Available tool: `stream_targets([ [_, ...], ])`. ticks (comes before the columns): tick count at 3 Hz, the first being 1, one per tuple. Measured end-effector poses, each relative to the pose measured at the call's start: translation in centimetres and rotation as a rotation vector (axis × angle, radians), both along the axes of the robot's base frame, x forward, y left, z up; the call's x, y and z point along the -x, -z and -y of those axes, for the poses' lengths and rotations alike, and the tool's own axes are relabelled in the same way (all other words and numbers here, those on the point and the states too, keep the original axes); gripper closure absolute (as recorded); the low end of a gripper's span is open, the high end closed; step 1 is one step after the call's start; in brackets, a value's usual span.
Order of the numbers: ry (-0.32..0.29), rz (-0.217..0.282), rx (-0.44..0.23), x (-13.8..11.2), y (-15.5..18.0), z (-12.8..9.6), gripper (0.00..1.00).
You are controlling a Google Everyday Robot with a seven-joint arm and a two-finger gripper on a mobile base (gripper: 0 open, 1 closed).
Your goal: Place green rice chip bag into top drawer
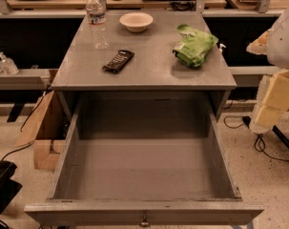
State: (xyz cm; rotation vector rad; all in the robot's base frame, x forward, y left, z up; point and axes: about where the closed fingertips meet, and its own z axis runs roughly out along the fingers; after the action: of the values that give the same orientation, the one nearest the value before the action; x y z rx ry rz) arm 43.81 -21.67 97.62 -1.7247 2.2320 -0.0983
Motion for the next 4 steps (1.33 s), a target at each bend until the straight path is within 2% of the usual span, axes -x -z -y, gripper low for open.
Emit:
stream_targets([
  [1, 0.0, 0.0, 0.0, 0.0, 0.0, 0.0, 0.0],
  [2, -0.041, 0.048, 0.058, -2.0, -1.0, 0.0, 0.0],
  [3, -0.136, 0.125, 0.141, -4.5, -2.6, 0.1, 0.0],
  [4, -0.308, 0.153, 0.228, -7.0, -4.0, 0.2, 0.0],
])
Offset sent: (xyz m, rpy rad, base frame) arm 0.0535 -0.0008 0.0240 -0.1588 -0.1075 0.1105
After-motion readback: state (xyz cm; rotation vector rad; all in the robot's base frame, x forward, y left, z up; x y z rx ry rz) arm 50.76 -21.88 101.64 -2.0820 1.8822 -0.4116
